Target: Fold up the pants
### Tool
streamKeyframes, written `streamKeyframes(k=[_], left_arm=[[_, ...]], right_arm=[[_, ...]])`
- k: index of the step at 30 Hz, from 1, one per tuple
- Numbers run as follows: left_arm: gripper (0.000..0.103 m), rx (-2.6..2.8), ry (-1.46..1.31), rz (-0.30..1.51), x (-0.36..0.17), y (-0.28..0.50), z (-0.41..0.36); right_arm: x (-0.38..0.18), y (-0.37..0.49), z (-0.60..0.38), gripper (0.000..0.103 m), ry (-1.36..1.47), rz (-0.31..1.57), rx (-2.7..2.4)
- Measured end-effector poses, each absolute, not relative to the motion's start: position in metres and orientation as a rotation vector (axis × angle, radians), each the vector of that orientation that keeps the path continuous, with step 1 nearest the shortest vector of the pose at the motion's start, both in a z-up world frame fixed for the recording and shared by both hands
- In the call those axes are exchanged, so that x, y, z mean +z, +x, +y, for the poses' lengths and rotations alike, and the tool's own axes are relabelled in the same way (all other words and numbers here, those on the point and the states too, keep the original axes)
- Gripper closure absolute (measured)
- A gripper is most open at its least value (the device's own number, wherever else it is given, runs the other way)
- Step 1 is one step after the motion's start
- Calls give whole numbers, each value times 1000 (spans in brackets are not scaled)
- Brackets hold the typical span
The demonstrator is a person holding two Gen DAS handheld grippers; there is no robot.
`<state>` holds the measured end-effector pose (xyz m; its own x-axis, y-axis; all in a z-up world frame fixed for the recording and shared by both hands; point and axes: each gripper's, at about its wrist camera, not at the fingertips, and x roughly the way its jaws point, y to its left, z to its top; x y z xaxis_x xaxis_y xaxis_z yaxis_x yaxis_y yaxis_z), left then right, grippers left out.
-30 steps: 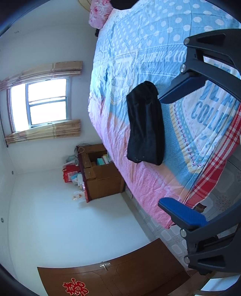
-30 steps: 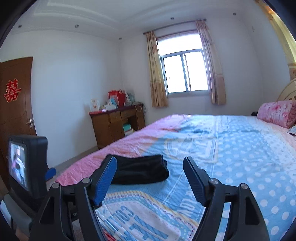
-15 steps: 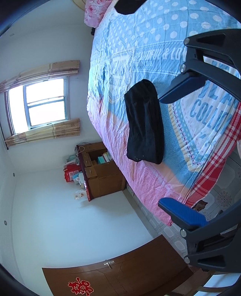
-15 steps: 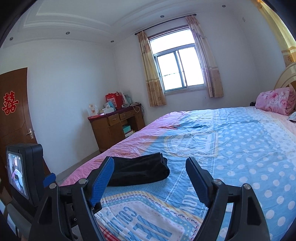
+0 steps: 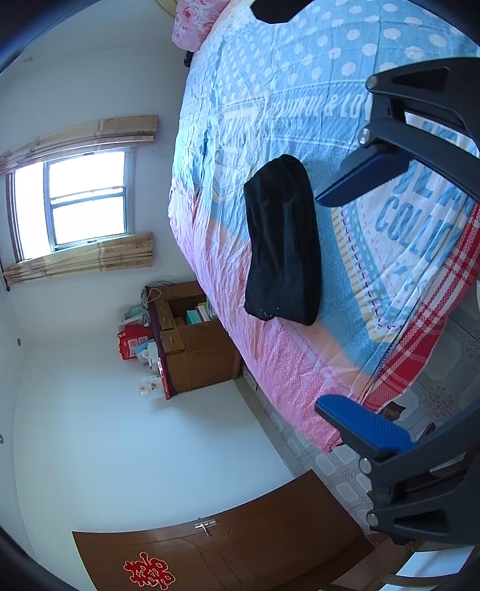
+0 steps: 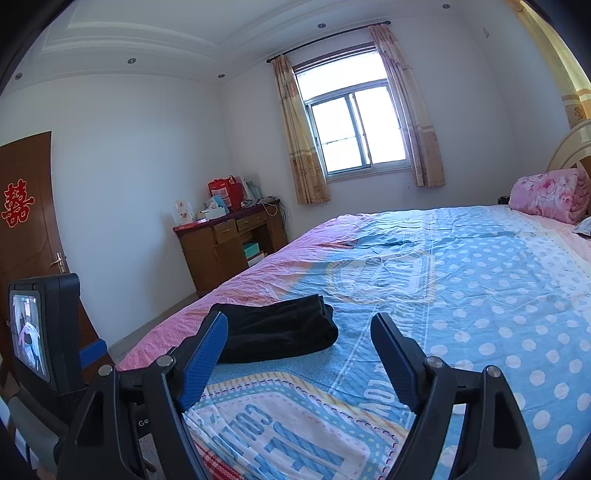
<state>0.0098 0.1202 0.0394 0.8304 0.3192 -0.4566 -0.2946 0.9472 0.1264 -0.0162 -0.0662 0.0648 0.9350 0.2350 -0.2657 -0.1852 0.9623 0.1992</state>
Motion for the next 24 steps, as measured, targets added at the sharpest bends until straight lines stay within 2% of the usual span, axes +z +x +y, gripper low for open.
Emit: streamKeyframes(k=[24], left_arm=[[0, 334, 28, 527, 33, 15, 124]], right_arm=[[61, -13, -60, 22, 171, 311, 224]])
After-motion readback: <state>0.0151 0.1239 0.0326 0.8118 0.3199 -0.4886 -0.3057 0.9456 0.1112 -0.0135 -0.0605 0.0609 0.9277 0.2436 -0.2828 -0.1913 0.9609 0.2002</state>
